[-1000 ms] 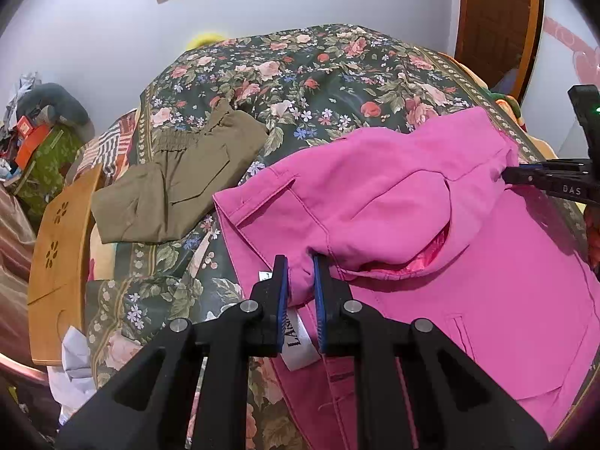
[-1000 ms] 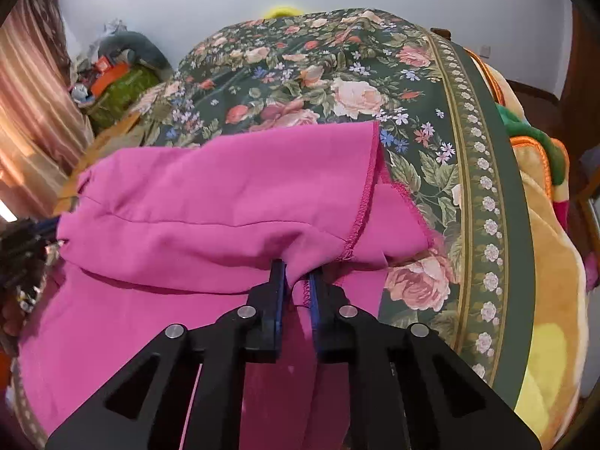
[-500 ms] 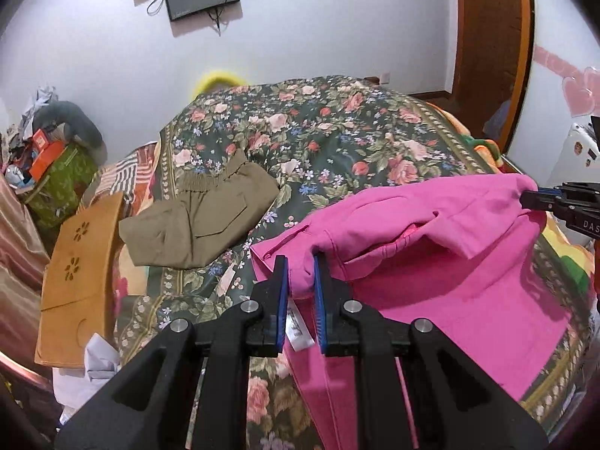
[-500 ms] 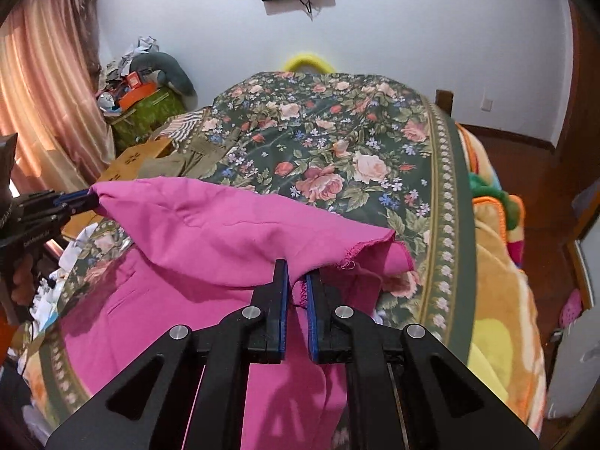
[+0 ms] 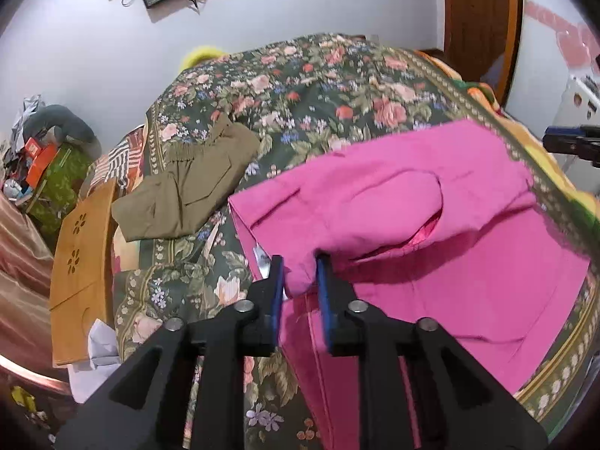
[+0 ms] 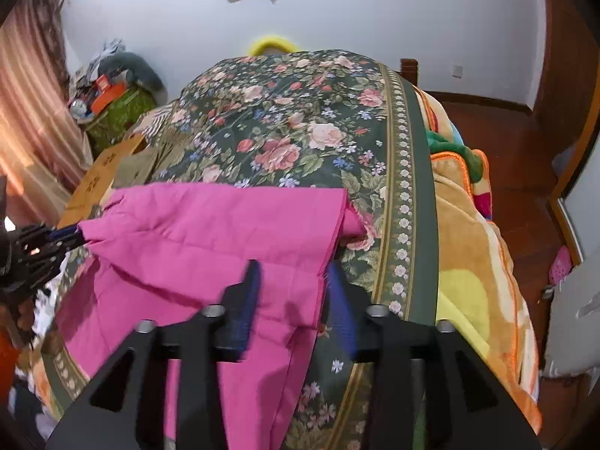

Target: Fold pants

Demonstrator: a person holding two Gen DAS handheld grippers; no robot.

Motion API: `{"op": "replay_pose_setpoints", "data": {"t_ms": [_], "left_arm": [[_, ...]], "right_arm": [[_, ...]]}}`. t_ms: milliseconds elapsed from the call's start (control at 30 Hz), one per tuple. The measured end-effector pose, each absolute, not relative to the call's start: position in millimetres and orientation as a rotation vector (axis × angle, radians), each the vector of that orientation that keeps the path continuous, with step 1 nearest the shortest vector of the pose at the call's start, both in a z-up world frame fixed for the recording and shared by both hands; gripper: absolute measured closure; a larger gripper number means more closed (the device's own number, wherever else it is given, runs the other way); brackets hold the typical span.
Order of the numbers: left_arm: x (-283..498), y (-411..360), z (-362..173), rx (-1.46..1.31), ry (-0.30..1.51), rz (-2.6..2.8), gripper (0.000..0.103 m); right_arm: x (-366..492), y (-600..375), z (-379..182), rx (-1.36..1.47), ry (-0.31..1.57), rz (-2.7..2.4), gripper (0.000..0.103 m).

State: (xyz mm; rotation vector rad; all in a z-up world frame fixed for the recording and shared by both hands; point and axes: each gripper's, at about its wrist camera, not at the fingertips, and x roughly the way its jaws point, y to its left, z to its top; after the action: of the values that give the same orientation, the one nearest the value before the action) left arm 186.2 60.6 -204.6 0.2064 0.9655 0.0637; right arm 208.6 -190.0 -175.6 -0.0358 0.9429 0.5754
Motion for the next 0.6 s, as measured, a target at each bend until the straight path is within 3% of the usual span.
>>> {"op": "replay_pose_setpoints", "data": {"t_ms": [33,100,233,367,600], "left_arm": [[184,62,-206,0.208,0.969,0.062,0.067],[174,64,-205,0.213,0.954,0.065,0.043],[157,65,-195,0.259,0.910,0.079,0.031],[151,54,-187,0.337,0.854,0.080,0.010],[178,8,-207,0.544,0.840,0.041,0.007]], "right_arm": [[202,-186,-174,-0.062,0.930,0.588,0.055],[192,-178,-173,-0.109,0.918,0.618,0.055],[176,-159,-177,-0.186,0.914,0.668,0.055],[168,-141,-185,-0.233,0.925,0.713,0.054],[168,-126,-199,-0.214,0.966,0.746,0.054]]}}
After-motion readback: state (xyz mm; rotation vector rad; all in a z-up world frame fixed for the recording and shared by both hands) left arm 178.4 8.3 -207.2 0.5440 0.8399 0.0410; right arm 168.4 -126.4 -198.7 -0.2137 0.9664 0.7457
